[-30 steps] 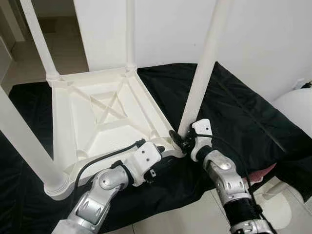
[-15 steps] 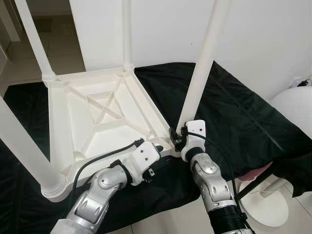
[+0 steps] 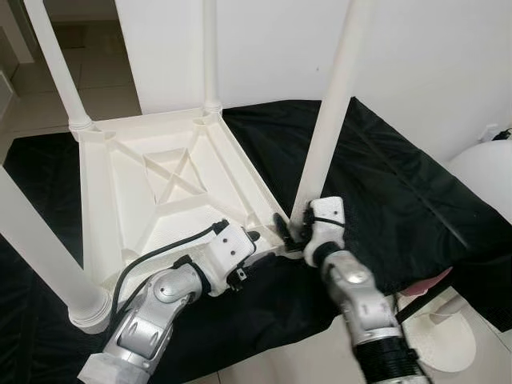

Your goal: Building children table

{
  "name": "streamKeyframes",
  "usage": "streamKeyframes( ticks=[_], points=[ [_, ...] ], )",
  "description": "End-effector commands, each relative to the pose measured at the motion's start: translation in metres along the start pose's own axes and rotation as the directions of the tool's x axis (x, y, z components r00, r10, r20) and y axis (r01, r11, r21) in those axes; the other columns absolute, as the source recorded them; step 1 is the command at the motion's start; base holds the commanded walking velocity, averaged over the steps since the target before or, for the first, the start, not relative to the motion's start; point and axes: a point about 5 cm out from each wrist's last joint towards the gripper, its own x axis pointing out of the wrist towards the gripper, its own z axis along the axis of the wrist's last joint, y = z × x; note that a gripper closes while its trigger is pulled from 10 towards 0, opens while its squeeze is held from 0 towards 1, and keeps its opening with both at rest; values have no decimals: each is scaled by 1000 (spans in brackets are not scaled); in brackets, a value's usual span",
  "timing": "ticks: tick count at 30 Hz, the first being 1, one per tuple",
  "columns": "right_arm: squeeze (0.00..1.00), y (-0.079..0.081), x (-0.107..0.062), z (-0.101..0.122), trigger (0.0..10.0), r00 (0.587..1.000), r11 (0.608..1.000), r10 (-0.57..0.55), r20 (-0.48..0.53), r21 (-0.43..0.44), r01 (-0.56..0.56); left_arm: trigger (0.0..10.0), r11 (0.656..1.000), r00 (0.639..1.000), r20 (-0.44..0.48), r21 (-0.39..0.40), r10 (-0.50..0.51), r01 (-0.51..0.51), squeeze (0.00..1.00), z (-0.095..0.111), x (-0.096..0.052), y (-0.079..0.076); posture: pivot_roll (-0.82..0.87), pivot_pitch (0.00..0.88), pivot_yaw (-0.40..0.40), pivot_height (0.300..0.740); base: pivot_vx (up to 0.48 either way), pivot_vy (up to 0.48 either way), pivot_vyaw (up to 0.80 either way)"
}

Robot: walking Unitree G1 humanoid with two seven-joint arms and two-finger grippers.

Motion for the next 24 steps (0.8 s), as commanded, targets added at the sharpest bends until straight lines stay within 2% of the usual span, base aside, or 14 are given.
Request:
streamKeyframes(
  ticks=[1,4,6,7,10,14,15,16,17,18,19,24],
  points=[
    [0,-1,1,2,10000,999,999,32,3,15,-32,10000,1000,1000,-9,-3,-7,7,0,-3,0,-2,-41,15,-23,740,0,0,0],
    [0,-13,1,6,10000,990,989,144,5,-33,-144,10000,1000,1000,-7,-5,-23,23,0,-3,1,-5,-43,14,-21,740,0,0,0],
    [0,-17,2,10,10000,972,968,235,11,-97,-233,10000,1000,1000,-5,-6,-29,29,0,-3,1,-7,-43,13,-21,740,0,0,0],
    [0,-17,2,10,10000,972,968,235,11,-97,-233,10000,1000,1000,-5,-6,-29,29,0,-3,1,-7,-43,13,-21,740,0,0,0],
    [0,-20,1,10,10000,929,916,371,-17,-160,-368,10000,999,999,-2,-13,-43,43,0,-2,2,-9,-44,8,-19,740,0,0,0],
    [0,-24,3,10,10000,910,892,413,-35,-188,-412,10000,998,998,-2,-19,-63,63,0,-2,2,-12,-44,8,-19,740,0,0,0],
    [0,-27,5,10,7843,908,886,417,-45,-204,-417,10000,997,998,-3,-18,-70,70,0,-2,2,-12,-41,4,-19,740,0,0,0],
    [0,-32,9,8,3255,904,875,422,-74,-228,-427,10000,998,998,-5,-16,-67,67,0,-2,2,-12,-39,4,-20,740,0,0,0],
    [0,-32,9,8,3255,904,875,422,-74,-228,-427,10000,998,998,-5,-16,-67,67,0,-2,2,-12,-39,4,-20,740,0,0,0],
    [0,-34,11,8,510,904,874,420,-82,-232,-427,10000,998,998,-5,-15,-65,65,0,-2,2,-12,-39,4,-20,740,0,0,0],
    [0,-35,11,7,0,900,869,427,-89,-235,-435,10000,998,998,-5,-14,-61,61,0,-2,1,-11,-32,4,-23,740,0,0,0],
    [0,-37,11,1,0,892,863,440,-109,-222,-453,10000,999,999,-10,-11,-42,41,0,-3,-1,-8,-24,6,-31,740,0,0,0]
  ],
)
